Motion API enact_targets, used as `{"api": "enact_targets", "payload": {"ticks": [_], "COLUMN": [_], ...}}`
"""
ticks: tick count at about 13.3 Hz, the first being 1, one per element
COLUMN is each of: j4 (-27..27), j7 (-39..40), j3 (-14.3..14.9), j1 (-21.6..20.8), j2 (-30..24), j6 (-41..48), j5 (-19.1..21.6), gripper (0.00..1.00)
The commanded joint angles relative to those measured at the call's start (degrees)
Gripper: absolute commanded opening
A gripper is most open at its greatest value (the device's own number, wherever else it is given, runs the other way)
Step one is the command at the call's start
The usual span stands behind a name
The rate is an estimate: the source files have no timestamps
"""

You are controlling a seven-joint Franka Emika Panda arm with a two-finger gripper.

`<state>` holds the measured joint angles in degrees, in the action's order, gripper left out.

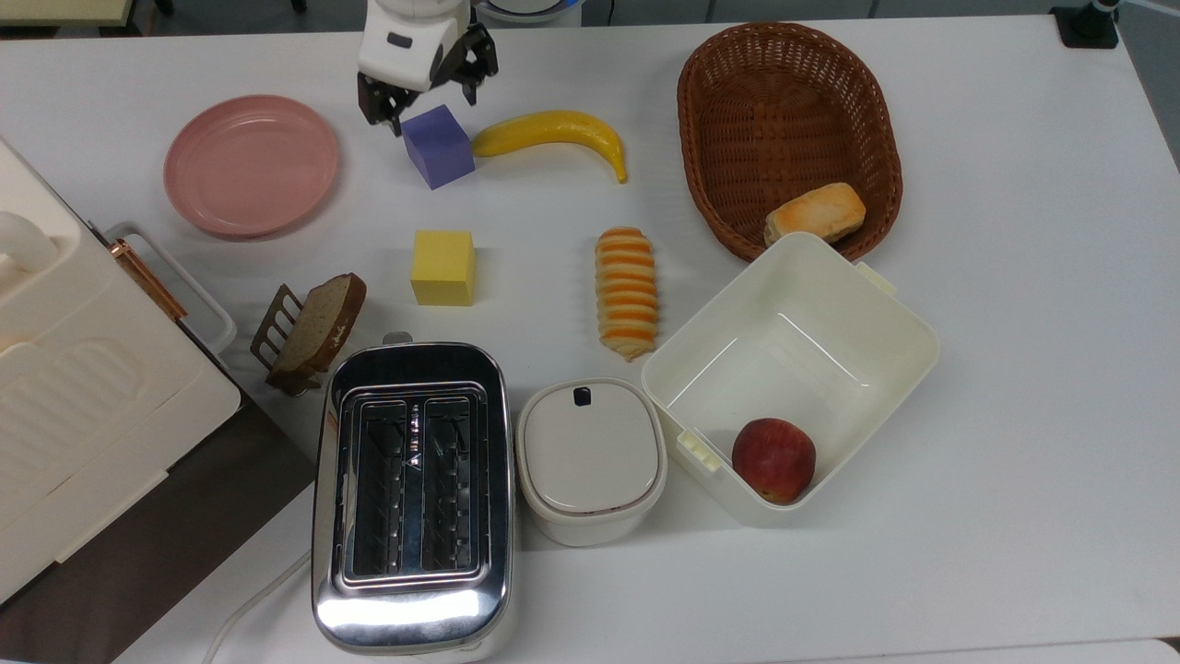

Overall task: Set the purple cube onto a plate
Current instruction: 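Close the gripper on the purple cube and lift it, then carry the held purple cube over the pink plate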

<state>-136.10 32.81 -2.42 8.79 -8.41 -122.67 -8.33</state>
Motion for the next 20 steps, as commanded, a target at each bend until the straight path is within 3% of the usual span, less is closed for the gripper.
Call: {"api": "enact_targets", "payload": {"ticks": [1,10,11,13,14,16,20], "j4": [-1.5,-1.5,-1.5,-1.3,-1.3,-1.0,1.0], "j7": [-1.1,-3.5,-3.5,-3.4,-3.2,-3.3,-7.0], "j3": [-0.1,0.0,0.1,0.1,0.1,0.1,0.1], "j1": [0.0,0.4,0.4,0.3,0.2,0.2,0.4], "j2": [0.8,3.4,3.5,4.4,4.4,4.4,2.1], "j6": [-2.5,-5.2,-5.2,-5.1,-5.1,-5.1,-2.9], "j5": [1.0,0.6,0.6,0.4,0.1,-0.1,0.1], "gripper": [1.0,1.0,0.94,0.4,0.25,0.19,0.18]}}
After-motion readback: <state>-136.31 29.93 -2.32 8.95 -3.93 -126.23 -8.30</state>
